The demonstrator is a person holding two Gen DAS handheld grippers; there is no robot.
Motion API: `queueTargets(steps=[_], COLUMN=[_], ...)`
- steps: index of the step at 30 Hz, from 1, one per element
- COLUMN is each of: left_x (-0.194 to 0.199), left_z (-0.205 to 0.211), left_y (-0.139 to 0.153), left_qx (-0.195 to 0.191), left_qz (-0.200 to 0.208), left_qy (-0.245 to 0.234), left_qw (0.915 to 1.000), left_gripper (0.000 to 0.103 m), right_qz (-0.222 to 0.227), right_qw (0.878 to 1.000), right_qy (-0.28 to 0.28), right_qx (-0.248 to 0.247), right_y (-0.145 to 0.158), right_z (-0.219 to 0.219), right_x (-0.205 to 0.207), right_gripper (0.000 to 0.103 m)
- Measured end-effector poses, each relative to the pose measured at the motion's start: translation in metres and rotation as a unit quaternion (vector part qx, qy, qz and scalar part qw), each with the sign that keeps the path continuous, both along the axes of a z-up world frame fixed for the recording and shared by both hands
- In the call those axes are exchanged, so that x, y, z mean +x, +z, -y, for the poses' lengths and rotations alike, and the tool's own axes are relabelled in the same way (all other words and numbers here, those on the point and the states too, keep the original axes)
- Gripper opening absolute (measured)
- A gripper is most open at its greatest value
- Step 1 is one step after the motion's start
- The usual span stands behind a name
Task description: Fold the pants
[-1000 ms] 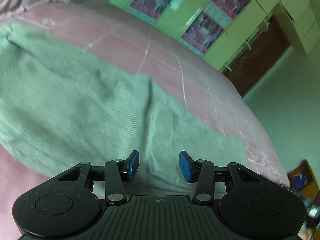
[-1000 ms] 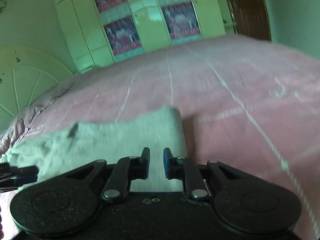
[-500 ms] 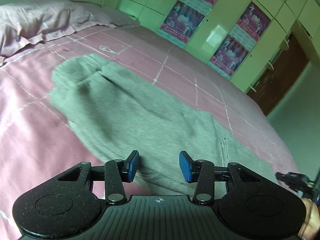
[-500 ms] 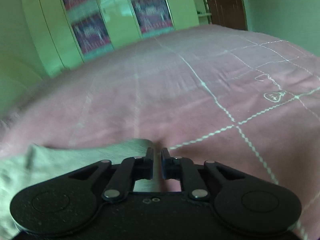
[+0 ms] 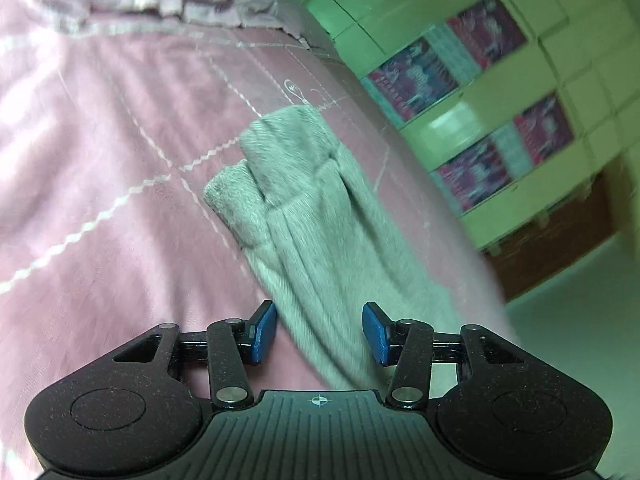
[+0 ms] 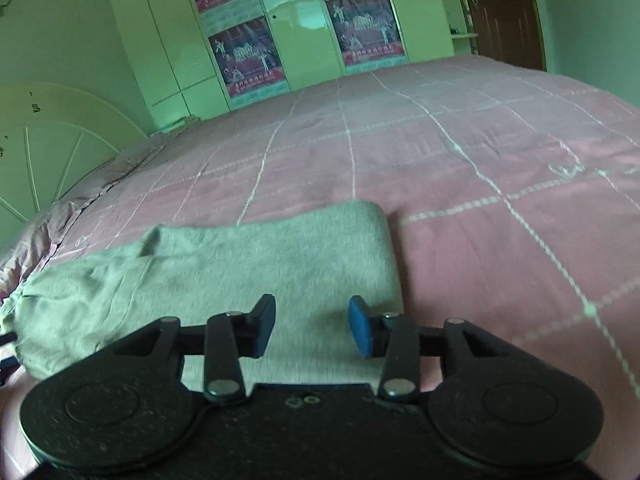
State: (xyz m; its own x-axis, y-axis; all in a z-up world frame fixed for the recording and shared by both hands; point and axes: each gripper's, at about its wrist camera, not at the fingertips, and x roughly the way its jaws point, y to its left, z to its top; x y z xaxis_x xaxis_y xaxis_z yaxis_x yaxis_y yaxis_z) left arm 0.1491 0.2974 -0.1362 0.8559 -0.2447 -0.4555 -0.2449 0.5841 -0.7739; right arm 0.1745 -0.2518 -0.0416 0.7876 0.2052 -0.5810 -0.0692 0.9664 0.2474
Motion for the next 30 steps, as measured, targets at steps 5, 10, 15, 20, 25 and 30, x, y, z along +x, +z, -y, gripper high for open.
queueTargets(steps=[5, 10, 15, 20, 25, 30], left_x=[0.031, 0.02, 0.015, 0.019, 0.016, 0.02], left_z=[-0.036, -0.015, -0.025, -0.024, -0.013, 0.046], left_y=[-0.032, -0.014, -0.031, -0.029, 0.006, 0.088], left_qx=[-0.116, -0.026, -0.046, -0.036, 0.016, 0.127], left_qz=[0.052, 0.068, 0.068, 0.066, 0.079, 0.13], left_qy=[-0.018, 0.003, 0.011, 0.0, -0.007, -0.052], left_qw=[0.9917, 0.9973, 0.9965, 0.9972, 0.9967, 0.982], left_gripper=[0.045, 0.02, 0.02, 0.02, 0.02, 0.02], right_qz=[-0.004, 0.023, 0.051, 0.018, 0.072, 0.059], right_qw=[0.999, 0.998, 0.978, 0.942, 0.969, 0.994], right_qy=[-0.025, 0.056, 0.194, 0.222, 0.2, 0.087], right_qx=[0.023, 0.017, -0.057, -0.252, -0.128, 0.006], right_y=[0.002, 0.021, 0.018, -0.033, 0.016, 0.033], right_z=[-0.007, -0.066, -0.168, -0.234, -0.191, -0.099], right_x=[-0.018, -0.01, -0.008, -0.007, -0.027, -0.036], right_gripper=[0.035, 0.034, 0.031, 0.033, 0.057, 0.062])
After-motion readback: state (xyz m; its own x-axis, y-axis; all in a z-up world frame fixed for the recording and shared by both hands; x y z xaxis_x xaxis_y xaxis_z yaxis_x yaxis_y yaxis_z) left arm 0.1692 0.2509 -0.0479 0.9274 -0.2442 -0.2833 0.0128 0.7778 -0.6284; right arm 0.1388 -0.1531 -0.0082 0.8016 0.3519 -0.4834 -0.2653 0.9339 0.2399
